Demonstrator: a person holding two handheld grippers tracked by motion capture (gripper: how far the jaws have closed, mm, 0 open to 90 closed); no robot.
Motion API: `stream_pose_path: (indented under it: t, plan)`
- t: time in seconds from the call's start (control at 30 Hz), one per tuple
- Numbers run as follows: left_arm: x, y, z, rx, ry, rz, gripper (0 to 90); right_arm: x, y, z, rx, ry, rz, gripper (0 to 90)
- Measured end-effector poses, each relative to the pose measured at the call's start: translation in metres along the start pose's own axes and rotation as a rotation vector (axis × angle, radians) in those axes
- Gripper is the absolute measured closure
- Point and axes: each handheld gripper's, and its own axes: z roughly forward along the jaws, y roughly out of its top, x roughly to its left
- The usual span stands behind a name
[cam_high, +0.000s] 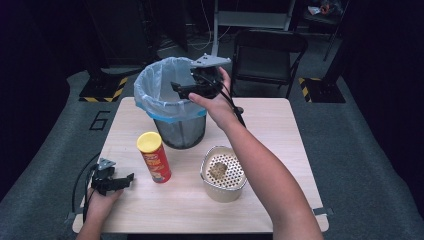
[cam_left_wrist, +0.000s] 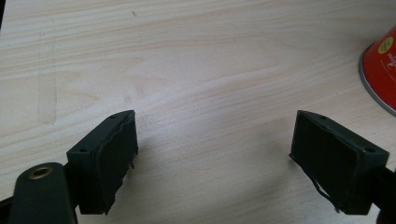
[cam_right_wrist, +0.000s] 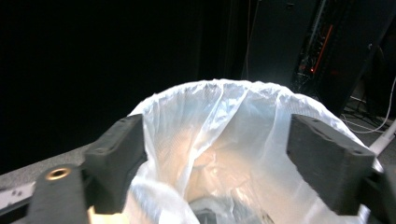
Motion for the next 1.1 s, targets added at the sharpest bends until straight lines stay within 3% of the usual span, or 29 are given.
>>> stream_pose_path:
  t: [0.1,0.2,0.43,0.57,0.73,0.9,1.1]
  plan:
    - [-0.002,0.004,-0.006,-0.013,-0.024,-0.002,14.1,-0.002,-0.011,-0.020,-0.006,-0.013,-0.020,22.1]
    - [-0.006,0.007,-0.011,-0.031,-0.058,-0.004,13.8,-0.005,-0.017,-0.028,0.011,-0.019,-0.016,22.8]
    - [-0.017,0.018,-0.028,-0.077,-0.115,0.031,12.0,-0.015,-0.046,-0.060,0.025,-0.076,-0.040,23.3]
    - [-0.024,0.023,-0.037,-0.078,-0.148,0.059,11.8,-0.020,-0.057,-0.067,0.042,-0.095,-0.047,23.3]
    - [-0.036,0.029,-0.045,-0.108,-0.205,0.065,11.6,-0.026,-0.070,-0.077,0.062,-0.115,-0.046,23.3]
    - [-0.046,0.032,-0.048,-0.122,-0.256,0.088,11.7,-0.028,-0.083,-0.092,0.082,-0.129,-0.050,23.3]
    - [-0.062,0.038,-0.043,-0.142,-0.303,0.078,11.7,-0.034,-0.096,-0.104,0.088,-0.150,-0.041,23.3]
